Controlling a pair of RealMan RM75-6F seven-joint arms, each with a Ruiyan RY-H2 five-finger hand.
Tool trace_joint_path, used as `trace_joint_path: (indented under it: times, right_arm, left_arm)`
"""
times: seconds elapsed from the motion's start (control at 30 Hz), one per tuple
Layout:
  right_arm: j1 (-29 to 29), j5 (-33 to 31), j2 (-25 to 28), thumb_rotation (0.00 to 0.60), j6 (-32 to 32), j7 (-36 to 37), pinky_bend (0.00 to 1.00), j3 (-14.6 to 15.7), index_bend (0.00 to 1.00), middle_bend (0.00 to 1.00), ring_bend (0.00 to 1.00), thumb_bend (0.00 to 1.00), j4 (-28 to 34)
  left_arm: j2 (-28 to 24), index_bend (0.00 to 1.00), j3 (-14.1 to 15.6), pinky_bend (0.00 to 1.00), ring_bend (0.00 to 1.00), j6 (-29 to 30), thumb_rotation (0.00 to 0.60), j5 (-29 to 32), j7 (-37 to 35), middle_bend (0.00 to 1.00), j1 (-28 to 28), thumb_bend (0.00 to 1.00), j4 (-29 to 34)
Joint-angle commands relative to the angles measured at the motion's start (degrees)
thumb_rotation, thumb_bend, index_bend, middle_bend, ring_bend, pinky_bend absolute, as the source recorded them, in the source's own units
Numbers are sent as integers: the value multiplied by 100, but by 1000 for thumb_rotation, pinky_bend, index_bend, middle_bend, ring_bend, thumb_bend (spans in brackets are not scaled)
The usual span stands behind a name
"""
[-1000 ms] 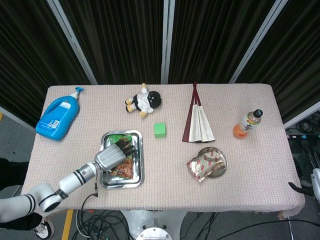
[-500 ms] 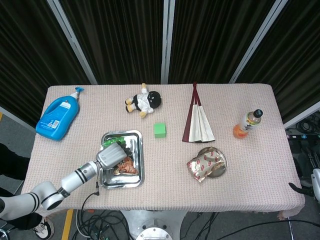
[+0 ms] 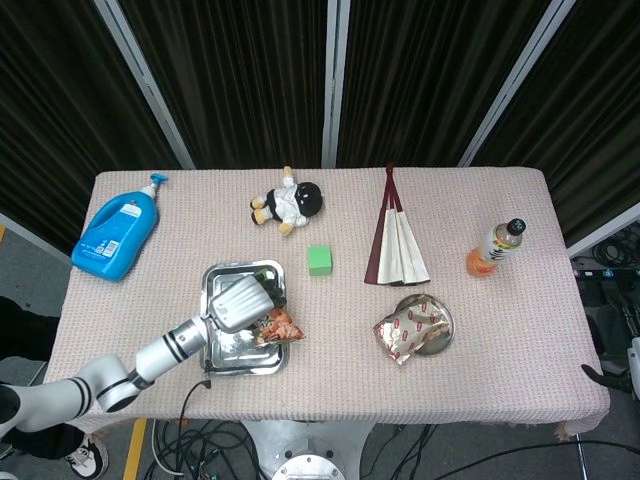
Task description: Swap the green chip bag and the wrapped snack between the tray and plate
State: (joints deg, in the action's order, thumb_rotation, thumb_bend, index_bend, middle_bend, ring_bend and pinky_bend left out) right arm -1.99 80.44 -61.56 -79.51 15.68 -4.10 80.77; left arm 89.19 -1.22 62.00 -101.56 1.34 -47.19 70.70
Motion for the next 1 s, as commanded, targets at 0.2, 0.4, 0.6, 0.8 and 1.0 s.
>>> trace_joint_path:
  times: [0.2,0.4,0.6,0.8,1.0]
  right_arm:
    - [42,-20,-16,600,-77,129,0,-39,0,0,0,1,-81]
    - [91,-64,-13,600,-166,286,0,-98,0,0,0,2,-172]
    - [114,-79,-2,600,-165,375,0,-111,0,0,0,3,-223]
    - [129,-99,8,600,-158,410,0,-125,0,0,0,4,-234]
    - [133,-117,1,600,-126,421,0,-127,0,0,0,5,-251]
  left_arm:
    - [473,504,-282,549,407,-563,600,194,-89,483,-574,403,6]
    - [943,504,-424,550,407,-776,600,288,-263,483,-938,411,-478]
    - [1294,504,-478,548,407,-874,600,348,-540,483,-1225,415,-1058]
    - [1611,504,-342,547,407,-968,600,389,-895,483,-1366,418,-1609]
    - [1927,504,-298,545,407,-765,600,372,-1188,483,-1452,423,-2104]
